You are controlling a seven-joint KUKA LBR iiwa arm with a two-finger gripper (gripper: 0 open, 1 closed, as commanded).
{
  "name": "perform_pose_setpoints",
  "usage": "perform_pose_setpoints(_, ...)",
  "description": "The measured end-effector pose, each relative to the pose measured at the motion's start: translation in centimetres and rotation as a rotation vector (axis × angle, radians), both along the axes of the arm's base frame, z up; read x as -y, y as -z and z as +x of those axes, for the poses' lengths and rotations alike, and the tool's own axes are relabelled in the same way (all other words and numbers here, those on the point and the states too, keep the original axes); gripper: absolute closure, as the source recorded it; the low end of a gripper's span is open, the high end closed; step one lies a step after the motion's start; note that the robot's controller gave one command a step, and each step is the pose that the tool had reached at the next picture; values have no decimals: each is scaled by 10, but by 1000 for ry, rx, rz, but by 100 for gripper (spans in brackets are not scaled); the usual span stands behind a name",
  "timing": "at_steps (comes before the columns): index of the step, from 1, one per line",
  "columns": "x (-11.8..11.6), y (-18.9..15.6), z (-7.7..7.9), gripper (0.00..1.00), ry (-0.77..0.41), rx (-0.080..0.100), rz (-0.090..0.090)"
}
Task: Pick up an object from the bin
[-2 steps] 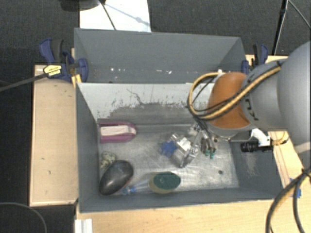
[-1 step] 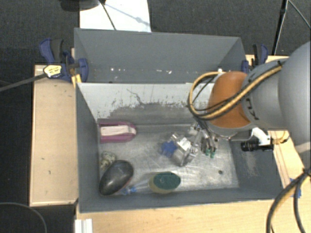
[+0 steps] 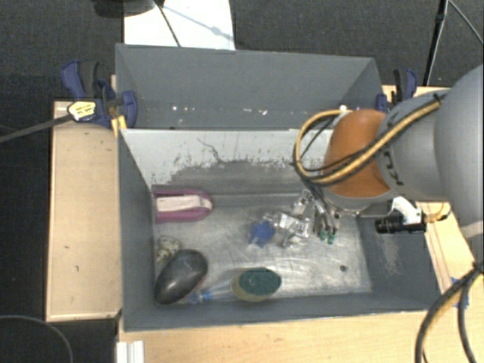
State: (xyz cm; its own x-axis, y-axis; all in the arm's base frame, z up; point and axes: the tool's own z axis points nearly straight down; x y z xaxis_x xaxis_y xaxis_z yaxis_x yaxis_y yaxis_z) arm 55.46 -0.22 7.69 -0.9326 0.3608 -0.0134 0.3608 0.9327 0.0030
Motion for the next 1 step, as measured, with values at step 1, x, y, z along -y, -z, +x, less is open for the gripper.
perform_pose_setpoints(1, 0, -28, 2, 100, -8, -7, 2)
